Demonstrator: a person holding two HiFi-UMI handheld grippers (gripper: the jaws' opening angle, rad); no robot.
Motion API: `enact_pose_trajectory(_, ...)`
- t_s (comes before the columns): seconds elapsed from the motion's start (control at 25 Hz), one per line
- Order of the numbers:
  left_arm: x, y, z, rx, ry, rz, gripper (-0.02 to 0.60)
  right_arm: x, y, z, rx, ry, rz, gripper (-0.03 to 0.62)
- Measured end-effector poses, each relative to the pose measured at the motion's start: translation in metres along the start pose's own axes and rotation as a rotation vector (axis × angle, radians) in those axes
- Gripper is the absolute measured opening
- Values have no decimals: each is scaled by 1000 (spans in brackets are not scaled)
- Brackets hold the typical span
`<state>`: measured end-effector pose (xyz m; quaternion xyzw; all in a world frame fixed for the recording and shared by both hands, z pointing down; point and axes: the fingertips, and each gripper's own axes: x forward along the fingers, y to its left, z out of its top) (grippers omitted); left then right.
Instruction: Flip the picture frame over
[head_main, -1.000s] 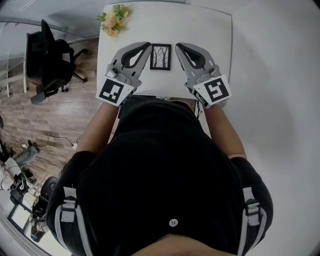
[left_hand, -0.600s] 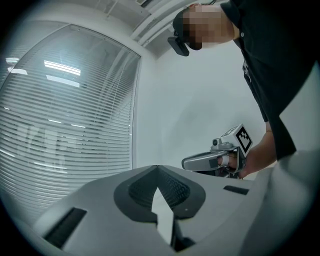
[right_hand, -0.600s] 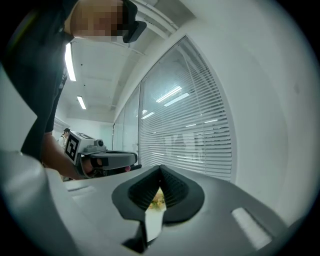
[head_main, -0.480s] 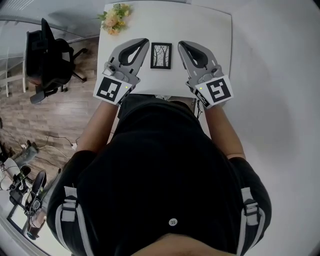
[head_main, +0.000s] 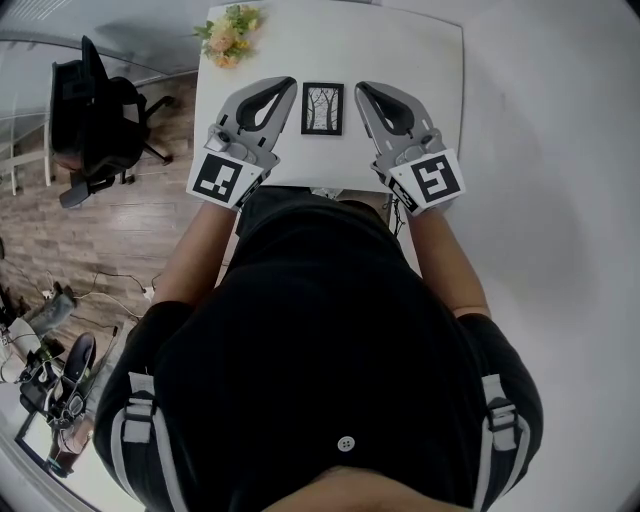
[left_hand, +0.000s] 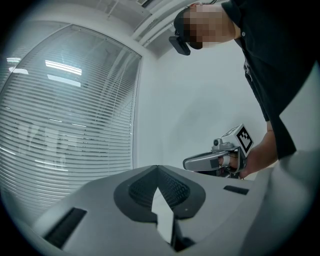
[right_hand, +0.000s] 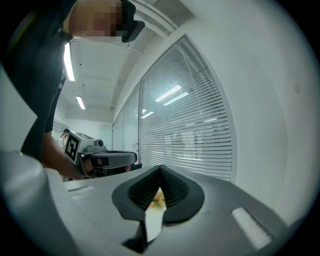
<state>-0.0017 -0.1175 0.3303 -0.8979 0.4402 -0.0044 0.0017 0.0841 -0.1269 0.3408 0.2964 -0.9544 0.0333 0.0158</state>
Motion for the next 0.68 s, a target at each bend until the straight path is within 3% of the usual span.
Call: enact_pose_trajectory(0.68, 0, -11, -3, 5, -2, -20, 5, -6, 1, -6, 3, 14, -16, 11)
